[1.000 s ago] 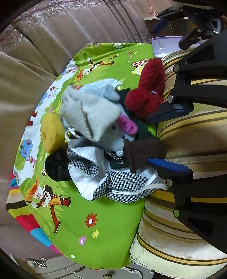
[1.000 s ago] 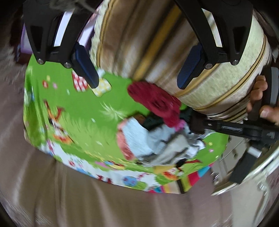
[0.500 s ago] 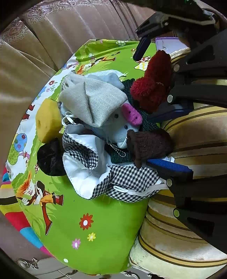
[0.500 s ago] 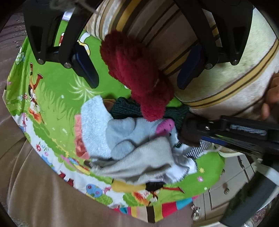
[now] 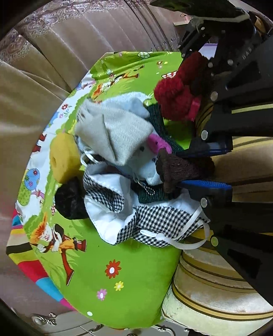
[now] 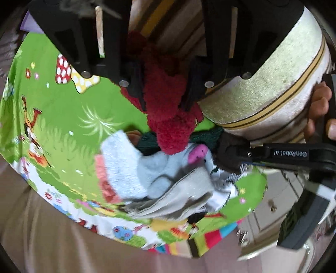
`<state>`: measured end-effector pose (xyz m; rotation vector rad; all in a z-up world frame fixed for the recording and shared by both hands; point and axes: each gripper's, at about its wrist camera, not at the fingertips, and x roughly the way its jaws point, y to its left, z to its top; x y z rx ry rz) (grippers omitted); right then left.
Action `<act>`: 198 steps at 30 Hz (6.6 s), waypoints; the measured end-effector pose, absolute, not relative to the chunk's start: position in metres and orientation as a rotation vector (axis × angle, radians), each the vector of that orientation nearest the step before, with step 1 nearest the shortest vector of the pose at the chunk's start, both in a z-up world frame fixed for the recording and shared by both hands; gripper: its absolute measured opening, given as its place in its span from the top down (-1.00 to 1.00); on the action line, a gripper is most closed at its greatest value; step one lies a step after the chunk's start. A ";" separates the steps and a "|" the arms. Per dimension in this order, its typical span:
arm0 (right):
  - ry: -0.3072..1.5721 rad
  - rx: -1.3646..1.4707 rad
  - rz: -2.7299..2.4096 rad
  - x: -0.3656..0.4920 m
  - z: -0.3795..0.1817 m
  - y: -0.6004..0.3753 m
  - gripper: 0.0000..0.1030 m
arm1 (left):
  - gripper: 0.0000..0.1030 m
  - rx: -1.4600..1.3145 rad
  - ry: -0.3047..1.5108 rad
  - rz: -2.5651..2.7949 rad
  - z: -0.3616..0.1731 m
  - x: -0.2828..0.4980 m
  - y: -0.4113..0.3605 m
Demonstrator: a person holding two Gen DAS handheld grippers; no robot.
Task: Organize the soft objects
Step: 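Grasp the brown knit glove with the left tool while the right tool grasps the red fuzzy sock, then carry the glove and sock into the white box and open both tools, then move both tools back to the pile toward the yellow sponge, then grasp the yellow sponge with the left tool while the right tool grasps the white knit drawstring bag, then carry the sponge and bag into the white box and open both tools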
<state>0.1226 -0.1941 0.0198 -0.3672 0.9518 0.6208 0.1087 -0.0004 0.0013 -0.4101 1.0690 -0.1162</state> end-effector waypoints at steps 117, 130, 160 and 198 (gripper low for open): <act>0.883 0.053 0.461 0.137 0.076 -0.211 -0.40 | -0.07 -0.268 0.856 -0.228 0.076 0.152 0.017; 0.959 0.064 0.491 0.177 0.060 -0.148 -0.46 | -0.40 -0.062 0.886 -0.342 0.064 0.226 0.017; 0.928 -0.106 0.458 0.210 0.041 -0.105 0.65 | 0.08 -0.147 0.915 -0.510 0.035 0.269 0.023; 0.811 -0.023 0.444 0.105 0.088 -0.214 0.72 | 0.10 -0.244 0.908 -0.453 0.059 0.097 -0.010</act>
